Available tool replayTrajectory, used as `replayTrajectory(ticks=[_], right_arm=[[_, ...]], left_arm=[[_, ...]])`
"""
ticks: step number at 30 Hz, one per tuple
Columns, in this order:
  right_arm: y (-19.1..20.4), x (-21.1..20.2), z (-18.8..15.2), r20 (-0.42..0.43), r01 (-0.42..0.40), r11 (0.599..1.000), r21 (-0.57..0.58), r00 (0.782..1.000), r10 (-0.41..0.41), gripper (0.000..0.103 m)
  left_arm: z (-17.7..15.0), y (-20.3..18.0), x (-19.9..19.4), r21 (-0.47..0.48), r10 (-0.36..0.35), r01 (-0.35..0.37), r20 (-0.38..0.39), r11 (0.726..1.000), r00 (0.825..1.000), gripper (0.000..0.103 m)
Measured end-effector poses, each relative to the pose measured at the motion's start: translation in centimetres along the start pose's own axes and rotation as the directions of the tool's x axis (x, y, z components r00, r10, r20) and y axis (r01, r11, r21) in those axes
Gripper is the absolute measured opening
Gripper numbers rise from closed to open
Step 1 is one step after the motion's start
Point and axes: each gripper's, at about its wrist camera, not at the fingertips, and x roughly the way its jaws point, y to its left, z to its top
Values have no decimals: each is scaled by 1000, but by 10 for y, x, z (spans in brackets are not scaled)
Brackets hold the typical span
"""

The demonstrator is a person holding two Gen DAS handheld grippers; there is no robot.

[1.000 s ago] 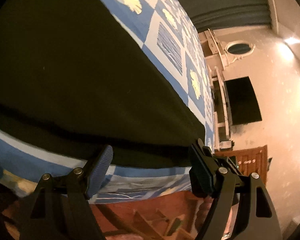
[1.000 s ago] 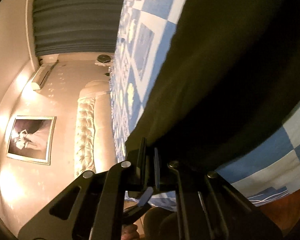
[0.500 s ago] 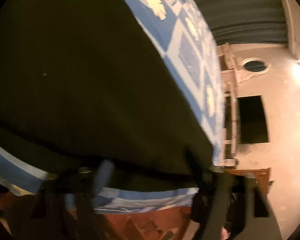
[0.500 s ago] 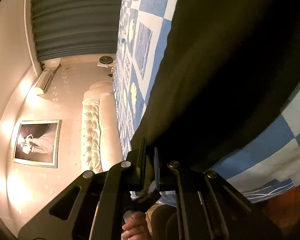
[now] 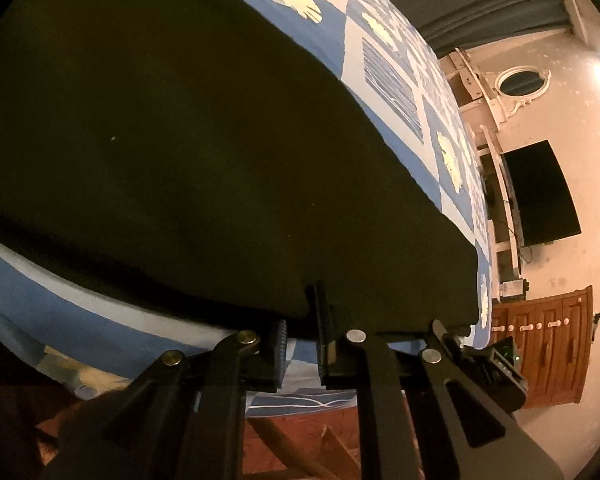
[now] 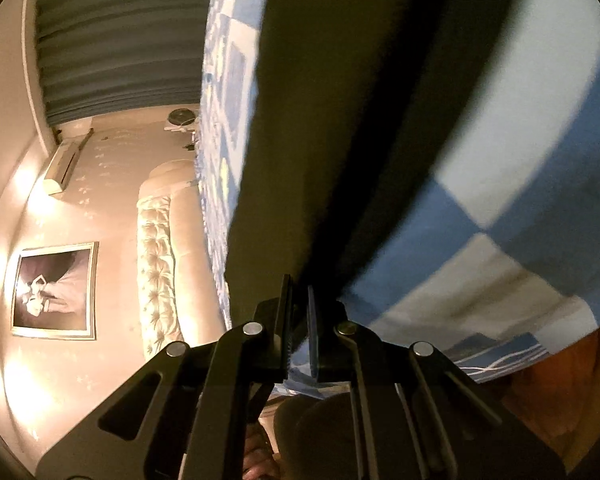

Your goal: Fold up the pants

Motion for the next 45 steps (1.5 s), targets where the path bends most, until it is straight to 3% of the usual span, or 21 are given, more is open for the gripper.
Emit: replayTrajectory(ticks=[3,6,9,11,13,20,24,31,35,39,42,43,45], right_arm=[[5,-5,-1,2,4,1000,-23,1000,-4,6],[18,-29,3,91,28,996,-81,996,-20,9],[20,-70,22,246,38,996,-76,969,-18,10],[16,-95,38,347,44,997,-58,938,-22,15],[10,-107,51,388,51,998,-35,921,-33,17],[-6,-100,69,398,57,998,9,916,-56,16],[-10,-104,64,397,17,999,48,917,-35,16],[-17,-124,56,474,30,996,87,878,-68,20],[-19,-123,55,491,29,995,100,868,-74,21],[-19,-124,55,503,30,995,91,861,-72,29],[-28,-121,59,506,-30,995,93,862,-22,36],[-27,-118,62,503,-18,996,90,864,-30,34],[-23,-116,63,486,17,998,67,873,-47,10]], left_arm=[[3,2,2,5,-19,19,7,1000,1000,12],[3,1,-1,31,-23,23,8,999,1000,13],[4,2,1,31,-32,32,-1,999,999,14],[5,5,2,8,-43,43,-8,999,999,14],[6,5,2,6,-47,47,-12,999,999,14],[7,14,2,-3,-85,85,-18,996,996,13],[7,13,1,4,-88,88,-22,996,996,14],[10,18,3,-31,-101,99,-34,995,994,14],[11,20,2,-35,-106,105,-42,994,993,14],[12,21,2,-39,-107,106,-43,994,993,14],[12,20,2,-28,-101,99,-42,995,994,14],[11,19,2,-24,-98,97,-42,995,994,14],[11,17,1,-19,-95,94,-42,995,995,14]])
